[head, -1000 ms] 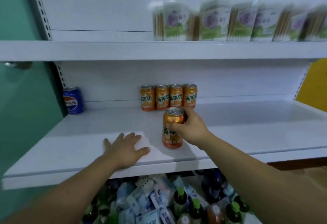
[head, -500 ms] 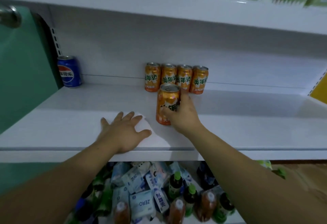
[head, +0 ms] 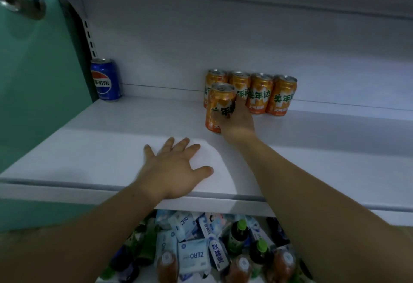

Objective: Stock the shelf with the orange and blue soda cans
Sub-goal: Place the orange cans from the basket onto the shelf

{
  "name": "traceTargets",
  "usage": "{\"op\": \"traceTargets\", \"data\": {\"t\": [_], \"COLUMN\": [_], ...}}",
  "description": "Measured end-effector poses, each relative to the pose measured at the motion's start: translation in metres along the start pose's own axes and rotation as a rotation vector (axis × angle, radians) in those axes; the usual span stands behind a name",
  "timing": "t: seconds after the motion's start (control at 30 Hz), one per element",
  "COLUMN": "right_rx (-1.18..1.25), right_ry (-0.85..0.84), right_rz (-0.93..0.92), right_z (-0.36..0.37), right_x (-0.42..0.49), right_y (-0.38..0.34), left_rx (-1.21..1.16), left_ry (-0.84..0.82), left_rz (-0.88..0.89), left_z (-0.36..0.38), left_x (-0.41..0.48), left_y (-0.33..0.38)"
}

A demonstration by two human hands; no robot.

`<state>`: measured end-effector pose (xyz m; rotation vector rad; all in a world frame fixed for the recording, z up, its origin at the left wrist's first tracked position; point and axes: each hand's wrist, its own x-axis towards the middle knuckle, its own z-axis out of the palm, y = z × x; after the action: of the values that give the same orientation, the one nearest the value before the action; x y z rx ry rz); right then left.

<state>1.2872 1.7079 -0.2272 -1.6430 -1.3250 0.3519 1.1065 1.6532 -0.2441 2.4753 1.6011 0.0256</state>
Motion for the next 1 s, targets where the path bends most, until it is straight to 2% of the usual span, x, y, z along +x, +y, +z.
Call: {"op": "traceTargets", "data": {"t": [0.43,0.6,0.67,0.83,1.0], "right_rx": [0.083,0.077,0.01,-0.378,-0.589], "right_ry": [0.031,-0.008,-0.054,-0.165,-0.2], "right_rz": [-0.022,0.065,0.123,0.191,0.431], "right_z": [0.028,0.022,0.003,-0.094,-0.21], "right_x": [0.036,0.025,0.013,-0.036,-0.121], "right_y": [0.007,0.002,0.0,0.003,0.02], "left_rx": [0.007,-0.011,-0.022,-0.019,-0.053], "left_ry": [-0.024,-0.02,-0.02,-0.05,-0.088], "left_rz": [-0.006,-0.002,-0.001,-0.024,0.012], "left_z": [0.0,0.0,-0.001,-0.008,-0.018], "left_x": [0.001,0.0,0.0,-0.002,-0.007], "left_y": [-0.001,-0.002,-0.001,0.003,0.031]}}
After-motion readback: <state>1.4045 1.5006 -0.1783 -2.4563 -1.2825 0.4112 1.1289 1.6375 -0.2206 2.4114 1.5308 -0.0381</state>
